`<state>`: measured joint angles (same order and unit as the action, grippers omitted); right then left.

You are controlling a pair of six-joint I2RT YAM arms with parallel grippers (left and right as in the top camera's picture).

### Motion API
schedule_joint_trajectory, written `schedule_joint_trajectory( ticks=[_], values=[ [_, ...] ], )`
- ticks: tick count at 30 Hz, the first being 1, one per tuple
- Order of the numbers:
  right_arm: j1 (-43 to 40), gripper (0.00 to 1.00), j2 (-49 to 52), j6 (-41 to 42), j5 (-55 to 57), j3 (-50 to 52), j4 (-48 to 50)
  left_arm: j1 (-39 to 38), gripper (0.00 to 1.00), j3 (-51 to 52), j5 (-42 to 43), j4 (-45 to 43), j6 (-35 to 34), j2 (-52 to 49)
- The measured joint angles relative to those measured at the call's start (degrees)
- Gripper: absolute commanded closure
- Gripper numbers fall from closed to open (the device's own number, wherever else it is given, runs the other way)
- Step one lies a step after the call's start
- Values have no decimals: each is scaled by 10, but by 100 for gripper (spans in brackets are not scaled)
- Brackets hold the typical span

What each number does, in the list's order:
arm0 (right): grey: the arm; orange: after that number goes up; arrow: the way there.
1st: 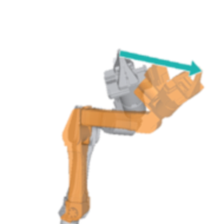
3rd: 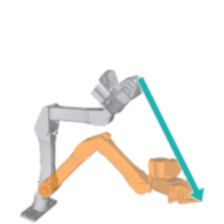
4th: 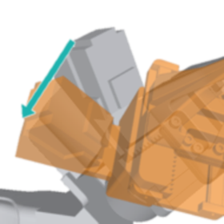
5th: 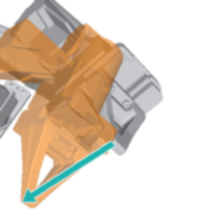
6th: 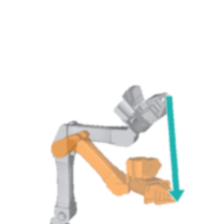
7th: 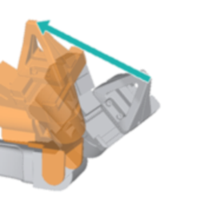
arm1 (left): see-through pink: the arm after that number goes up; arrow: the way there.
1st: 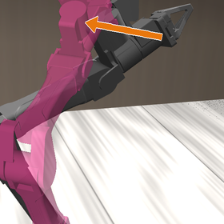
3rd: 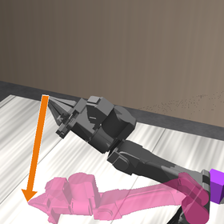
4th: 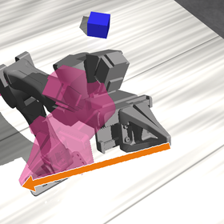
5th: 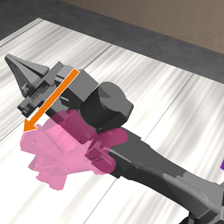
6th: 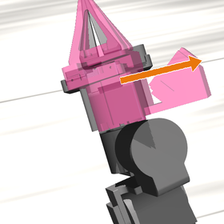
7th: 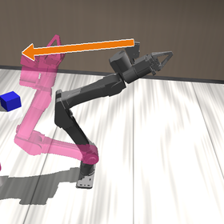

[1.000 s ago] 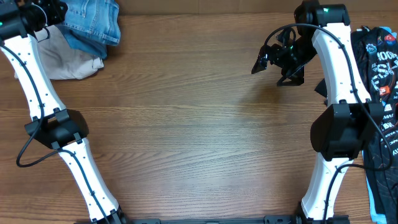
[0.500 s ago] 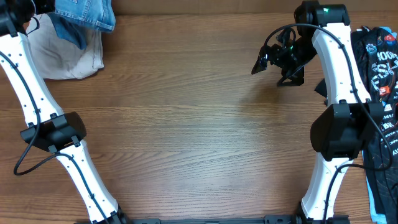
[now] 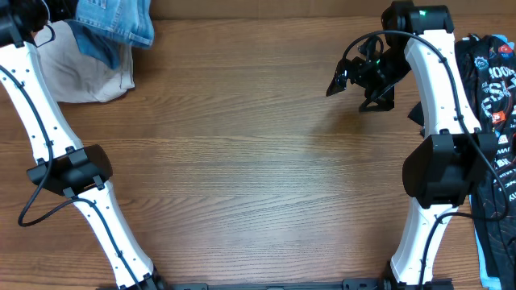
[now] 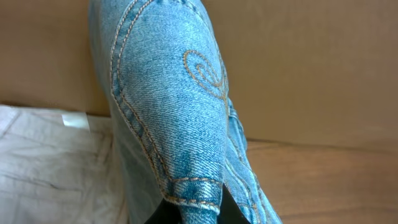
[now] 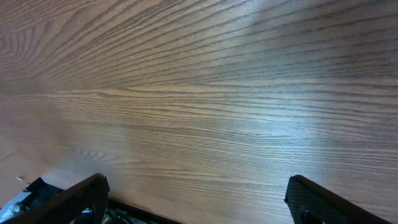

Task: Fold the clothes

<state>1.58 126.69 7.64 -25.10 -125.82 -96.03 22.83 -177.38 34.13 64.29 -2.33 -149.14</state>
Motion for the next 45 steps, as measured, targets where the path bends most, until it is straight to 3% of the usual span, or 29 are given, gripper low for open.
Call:
schedule_joint_trajectory(
  ticks=[9,22,39,43,44,45],
  values=[
    [0,4,0,0,0,0,0,0,96,34,6,14,39,0],
    [0,4,0,0,0,0,0,38,96,193,8,-91,59,1],
    [0,5,0,0,-2,0,-3,78,92,265,-124,-176,71,1],
    [0,5,0,1,-2,0,-9,78,89,269,-168,-190,72,1],
    [0,5,0,1,-2,0,-10,78,85,269,-181,-193,72,0],
    [0,5,0,1,-2,0,-10,78,69,269,-193,-196,73,0]
  ],
)
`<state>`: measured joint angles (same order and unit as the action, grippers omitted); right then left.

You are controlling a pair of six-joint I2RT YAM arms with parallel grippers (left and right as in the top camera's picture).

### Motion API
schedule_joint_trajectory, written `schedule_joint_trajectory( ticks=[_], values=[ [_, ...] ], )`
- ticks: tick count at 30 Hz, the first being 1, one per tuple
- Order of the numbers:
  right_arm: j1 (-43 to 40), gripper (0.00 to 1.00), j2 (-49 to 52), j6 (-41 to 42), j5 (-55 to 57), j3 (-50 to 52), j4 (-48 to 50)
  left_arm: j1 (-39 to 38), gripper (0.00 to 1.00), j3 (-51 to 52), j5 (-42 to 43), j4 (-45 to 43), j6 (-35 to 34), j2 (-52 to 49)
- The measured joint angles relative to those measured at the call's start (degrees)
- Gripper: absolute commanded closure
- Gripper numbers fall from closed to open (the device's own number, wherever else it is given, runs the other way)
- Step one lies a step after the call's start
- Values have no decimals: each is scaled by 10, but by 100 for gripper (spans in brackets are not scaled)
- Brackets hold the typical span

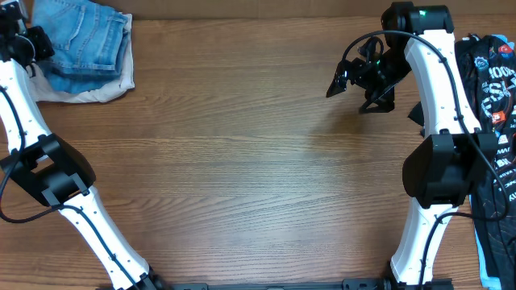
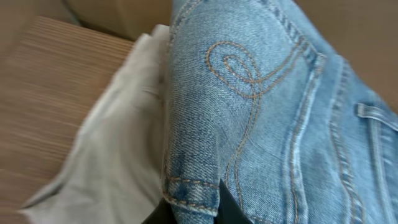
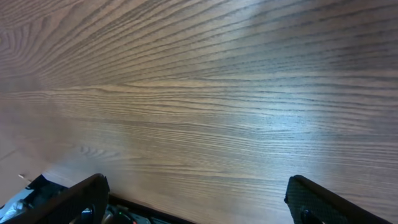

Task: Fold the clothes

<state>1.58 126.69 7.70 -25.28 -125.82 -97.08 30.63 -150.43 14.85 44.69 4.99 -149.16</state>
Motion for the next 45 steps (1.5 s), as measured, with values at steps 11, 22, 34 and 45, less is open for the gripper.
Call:
schedule_joint_trajectory(
  ticks=[11,22,34,45],
  values=[
    [0,5,0,0,0,0,0,4,0,0,-145,-23,1,-6],
    [0,5,0,0,0,0,6,-9,96,-9,-129,-8,-5,-5],
    [0,5,0,0,0,0,11,-31,95,-9,-134,-10,-8,-19],
    [0,4,0,-1,0,0,11,-11,96,-16,-142,16,-31,-83]
  ],
)
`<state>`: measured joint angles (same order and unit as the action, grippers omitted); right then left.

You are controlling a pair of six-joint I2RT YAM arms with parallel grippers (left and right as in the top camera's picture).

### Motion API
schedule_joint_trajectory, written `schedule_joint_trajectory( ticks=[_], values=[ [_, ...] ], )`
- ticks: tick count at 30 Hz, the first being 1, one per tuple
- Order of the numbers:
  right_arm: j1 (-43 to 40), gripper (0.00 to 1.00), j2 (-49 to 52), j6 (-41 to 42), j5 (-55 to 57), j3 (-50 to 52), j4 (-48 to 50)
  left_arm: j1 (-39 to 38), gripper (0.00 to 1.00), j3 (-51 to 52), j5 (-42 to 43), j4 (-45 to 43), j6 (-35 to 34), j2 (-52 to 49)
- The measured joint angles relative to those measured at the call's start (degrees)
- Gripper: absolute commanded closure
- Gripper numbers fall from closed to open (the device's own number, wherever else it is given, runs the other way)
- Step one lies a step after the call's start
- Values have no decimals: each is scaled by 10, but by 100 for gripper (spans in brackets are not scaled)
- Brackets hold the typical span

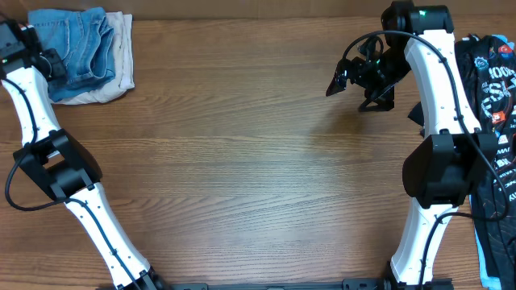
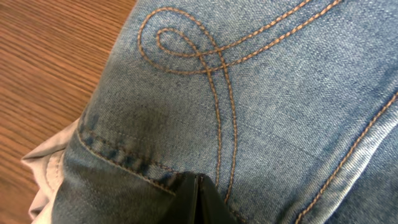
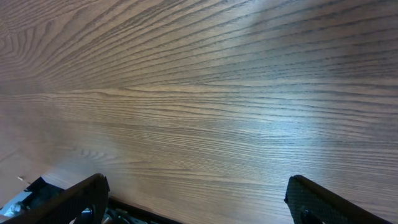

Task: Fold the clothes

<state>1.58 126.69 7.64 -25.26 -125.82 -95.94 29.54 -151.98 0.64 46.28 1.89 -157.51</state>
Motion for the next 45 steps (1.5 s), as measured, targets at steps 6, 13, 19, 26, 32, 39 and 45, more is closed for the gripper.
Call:
schedule_joint_trajectory(
  ticks=[6,13,19,26,32,39,45],
  values=[
    [0,4,0,0,0,0,4,-2,96,-2,34,7,-4,31],
    [0,4,0,0,0,0,8,-33,96,-24,83,23,-14,113],
    [0,4,0,0,0,0,8,-80,96,-34,103,121,-18,116],
    [0,4,0,-7,0,0,7,-99,96,-32,108,173,-26,42],
    [0,4,0,-12,0,0,12,-95,96,-32,136,185,-35,17],
    [0,4,0,-13,0,0,13,-92,96,-95,198,198,-34,17],
    [0,4,0,-15,0,0,22,-92,96,-189,223,175,-35,35]
  ],
)
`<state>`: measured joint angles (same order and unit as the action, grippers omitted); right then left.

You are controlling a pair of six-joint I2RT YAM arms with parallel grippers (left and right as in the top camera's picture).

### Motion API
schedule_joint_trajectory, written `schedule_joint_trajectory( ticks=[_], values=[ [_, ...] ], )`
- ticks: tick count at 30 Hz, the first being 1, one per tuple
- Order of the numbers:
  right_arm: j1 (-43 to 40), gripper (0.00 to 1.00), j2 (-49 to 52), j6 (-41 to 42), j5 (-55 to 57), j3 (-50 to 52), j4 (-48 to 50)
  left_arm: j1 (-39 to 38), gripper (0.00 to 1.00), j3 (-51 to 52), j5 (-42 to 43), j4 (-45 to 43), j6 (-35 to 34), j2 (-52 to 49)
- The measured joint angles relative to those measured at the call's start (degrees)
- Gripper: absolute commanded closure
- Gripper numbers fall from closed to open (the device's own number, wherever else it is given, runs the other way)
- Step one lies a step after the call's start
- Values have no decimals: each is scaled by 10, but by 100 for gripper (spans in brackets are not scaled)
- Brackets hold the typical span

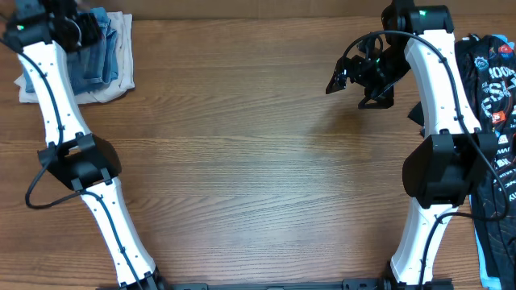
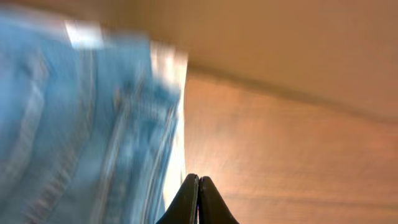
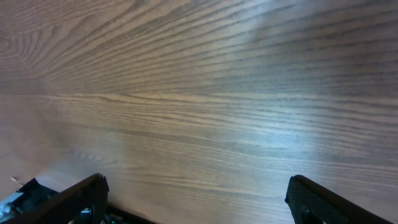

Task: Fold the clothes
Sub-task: 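Release the jeans and raise the left gripper off the stack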

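Observation:
Folded blue jeans lie on a beige garment in the table's far left corner. My left gripper hangs over this stack. In the blurred left wrist view its fingertips are pressed together with nothing between them. There the jeans fill the left side and bare wood the right. My right gripper stands open above bare table at the far right. Its two fingers are wide apart and empty around the midpoint.
A heap of dark printed clothes lies along the table's right edge, beside the right arm. A tan wall runs behind the table's back edge. The wooden tabletop spans the middle.
My left gripper, then shut with its tips against the denim at the stack's left side, now sits shut and empty over the stack's right edge. The right arm has not moved.
At first the jeans hung from my shut left gripper above the beige garment. Then they lay on that garment with a fold still pinched. Later the shut tips rested against the denim. Now the jeans lie free on the stack. The right gripper stayed open throughout.

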<state>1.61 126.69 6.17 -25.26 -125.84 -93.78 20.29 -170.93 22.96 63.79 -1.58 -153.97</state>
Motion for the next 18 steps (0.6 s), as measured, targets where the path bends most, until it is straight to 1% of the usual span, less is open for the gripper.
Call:
schedule_joint_trajectory(
  ticks=[4,7,11,18],
  values=[
    [0,4,0,0,0,0,7,0,96,-11,-25,-80,-13,21],
    [0,4,0,0,0,0,7,0,96,19,-44,-148,-18,30],
    [0,4,0,0,0,0,7,0,96,106,-57,-234,-24,34],
    [0,4,0,0,0,0,5,0,94,287,-88,-336,-28,34]
  ],
)
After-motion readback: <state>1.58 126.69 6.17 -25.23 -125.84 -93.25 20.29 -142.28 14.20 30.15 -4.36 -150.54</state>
